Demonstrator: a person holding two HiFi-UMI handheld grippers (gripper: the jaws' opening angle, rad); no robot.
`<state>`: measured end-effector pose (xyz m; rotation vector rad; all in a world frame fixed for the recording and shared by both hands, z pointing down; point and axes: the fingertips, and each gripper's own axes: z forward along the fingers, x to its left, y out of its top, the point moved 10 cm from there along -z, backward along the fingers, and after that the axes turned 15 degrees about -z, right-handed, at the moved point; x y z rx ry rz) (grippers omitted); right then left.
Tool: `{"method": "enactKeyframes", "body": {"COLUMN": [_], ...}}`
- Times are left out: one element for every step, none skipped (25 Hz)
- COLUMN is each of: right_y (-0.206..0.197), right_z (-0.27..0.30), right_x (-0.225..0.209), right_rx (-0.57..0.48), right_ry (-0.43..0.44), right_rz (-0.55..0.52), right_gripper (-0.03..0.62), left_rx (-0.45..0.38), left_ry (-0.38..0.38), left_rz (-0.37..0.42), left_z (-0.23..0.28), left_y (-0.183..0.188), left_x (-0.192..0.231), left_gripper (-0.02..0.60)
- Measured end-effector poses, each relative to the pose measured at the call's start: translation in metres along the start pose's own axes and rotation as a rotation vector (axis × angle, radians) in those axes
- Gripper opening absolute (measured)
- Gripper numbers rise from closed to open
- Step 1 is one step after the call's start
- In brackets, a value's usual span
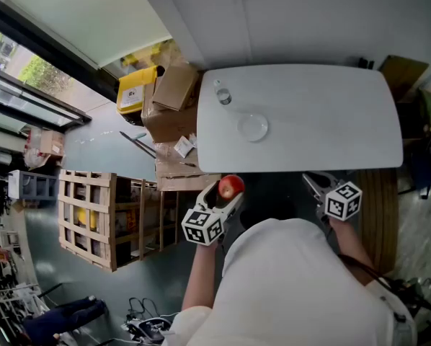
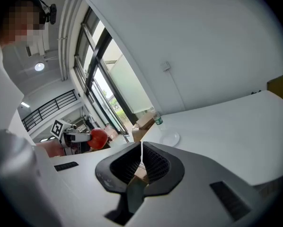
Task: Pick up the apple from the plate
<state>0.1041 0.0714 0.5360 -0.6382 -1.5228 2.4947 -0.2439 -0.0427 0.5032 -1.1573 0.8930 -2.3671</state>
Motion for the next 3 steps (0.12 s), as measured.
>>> {"method": "enactKeyframes", "body": {"right_y": [-0.0004,-0.0008,-0.0012], "right_z": [-0.0002,-0.0006,-0.0011], "right_x": [0.0001,0.0002,0.0003], "right_rx": [0.001,0.002,0.002], "right_ry": [-0.001,0.000,0.000], "right_rz": [0.001,0.002,0.003], "right_gripper": [0.037,0.037,0.037], "left_rx": [0.000,0.001,0.001], "left_ry": [0.000,0.000,0.000], "left_rz": [-0.001,-0.002,-0.004], "left_z": [0.0003,0.0006,0.0008], "left_y": [-0.0002,-0.0006,-0.0011], "left_x": [0.0002,0.0004,0.0005], "left_gripper": [0.364,0.364,0.364]}}
